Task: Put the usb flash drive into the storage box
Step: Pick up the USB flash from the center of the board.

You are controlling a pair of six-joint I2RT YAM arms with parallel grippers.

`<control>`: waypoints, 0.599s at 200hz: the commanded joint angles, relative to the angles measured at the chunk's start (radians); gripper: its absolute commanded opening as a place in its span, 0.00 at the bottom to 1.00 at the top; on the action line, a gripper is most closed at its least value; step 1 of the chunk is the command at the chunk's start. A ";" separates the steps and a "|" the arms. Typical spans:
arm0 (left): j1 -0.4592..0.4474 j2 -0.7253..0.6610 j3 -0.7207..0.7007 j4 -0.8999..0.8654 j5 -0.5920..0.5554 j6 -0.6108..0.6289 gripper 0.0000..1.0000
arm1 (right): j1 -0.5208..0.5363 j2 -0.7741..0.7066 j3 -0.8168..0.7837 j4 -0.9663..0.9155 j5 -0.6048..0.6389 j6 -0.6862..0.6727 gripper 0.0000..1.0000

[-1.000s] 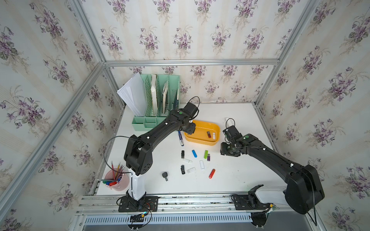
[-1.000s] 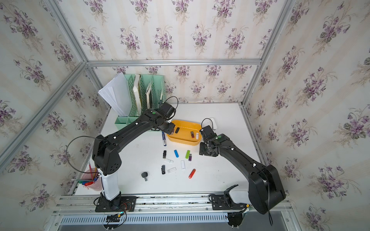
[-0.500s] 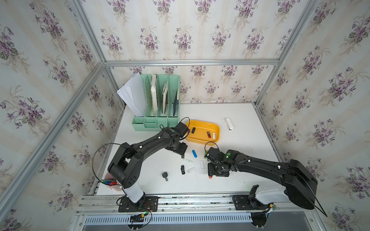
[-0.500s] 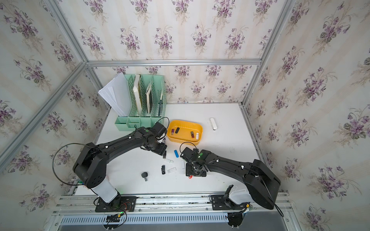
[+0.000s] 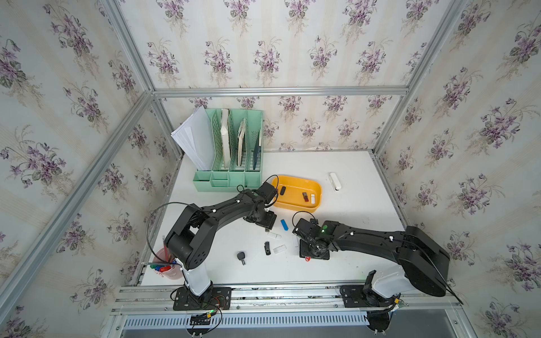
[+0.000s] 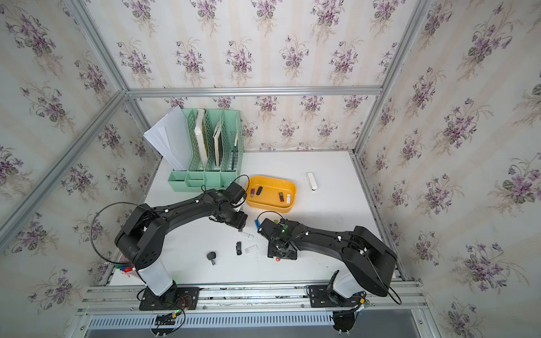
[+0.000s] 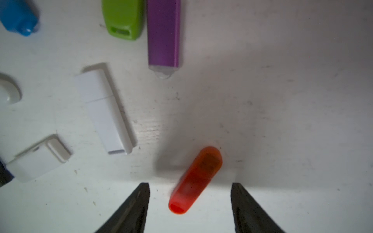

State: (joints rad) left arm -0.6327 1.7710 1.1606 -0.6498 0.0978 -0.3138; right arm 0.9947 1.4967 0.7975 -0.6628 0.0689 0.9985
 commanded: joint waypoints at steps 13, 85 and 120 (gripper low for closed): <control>-0.002 0.007 -0.002 0.014 0.016 -0.013 0.75 | 0.001 0.016 -0.011 -0.011 0.035 0.017 0.62; -0.033 0.035 -0.016 0.025 -0.025 -0.059 0.74 | -0.001 -0.001 -0.057 -0.009 0.036 0.022 0.48; -0.039 0.043 -0.035 0.054 -0.080 -0.111 0.76 | -0.001 -0.006 -0.062 -0.002 0.029 0.019 0.45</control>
State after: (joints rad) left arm -0.6701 1.8099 1.1362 -0.6228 0.0738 -0.3767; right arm 0.9936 1.4876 0.7452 -0.6586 0.1001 1.0138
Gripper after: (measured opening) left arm 0.767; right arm 0.451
